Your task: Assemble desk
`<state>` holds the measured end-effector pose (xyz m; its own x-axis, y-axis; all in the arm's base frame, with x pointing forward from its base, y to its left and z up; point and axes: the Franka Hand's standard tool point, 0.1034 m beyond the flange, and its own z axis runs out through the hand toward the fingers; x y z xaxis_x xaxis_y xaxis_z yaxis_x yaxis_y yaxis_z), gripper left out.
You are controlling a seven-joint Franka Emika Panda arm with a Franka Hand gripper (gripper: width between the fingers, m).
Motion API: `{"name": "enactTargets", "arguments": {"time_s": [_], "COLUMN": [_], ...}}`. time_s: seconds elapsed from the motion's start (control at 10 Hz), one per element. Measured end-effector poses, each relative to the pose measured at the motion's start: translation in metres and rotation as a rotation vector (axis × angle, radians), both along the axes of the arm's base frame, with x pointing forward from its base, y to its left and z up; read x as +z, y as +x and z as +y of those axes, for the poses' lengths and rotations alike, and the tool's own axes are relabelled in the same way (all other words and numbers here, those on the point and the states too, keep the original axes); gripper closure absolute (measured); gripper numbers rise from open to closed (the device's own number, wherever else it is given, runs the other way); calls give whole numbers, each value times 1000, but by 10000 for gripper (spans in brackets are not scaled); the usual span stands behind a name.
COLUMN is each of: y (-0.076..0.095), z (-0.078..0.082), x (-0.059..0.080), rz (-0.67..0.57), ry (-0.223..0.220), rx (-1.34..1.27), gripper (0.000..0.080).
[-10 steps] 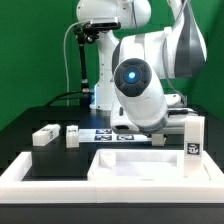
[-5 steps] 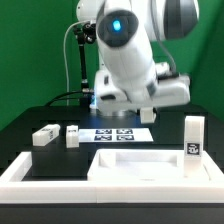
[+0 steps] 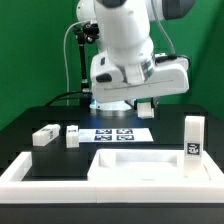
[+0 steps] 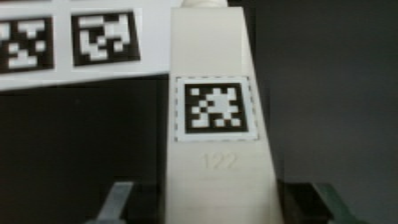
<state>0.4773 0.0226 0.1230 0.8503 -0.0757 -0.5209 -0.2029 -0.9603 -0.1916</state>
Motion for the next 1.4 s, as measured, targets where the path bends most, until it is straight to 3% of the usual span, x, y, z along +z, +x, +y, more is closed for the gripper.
{"name": "enactTargets", "arguments": {"time_s": [0.1, 0.2, 0.3, 0.7, 0.8, 1.0, 1.1, 1.3, 1.4], "y": [31, 59, 74, 78, 92, 131, 141, 142, 141], "z": [-18, -32, -39, -48, -58, -73, -80, -90, -92], "x": [25, 39, 47, 43, 47, 73, 78, 75, 73], "rz": [-96, -216, -314, -551, -627, -749, -777, -917, -930], "ry": [1, -5, -27, -112, -117, -129, -111, -200, -214], "rx": [-4, 17, 20, -18, -22, -42, -76, -87, -87], "gripper": [511, 511, 511, 509, 509, 509, 509, 509, 509]}}
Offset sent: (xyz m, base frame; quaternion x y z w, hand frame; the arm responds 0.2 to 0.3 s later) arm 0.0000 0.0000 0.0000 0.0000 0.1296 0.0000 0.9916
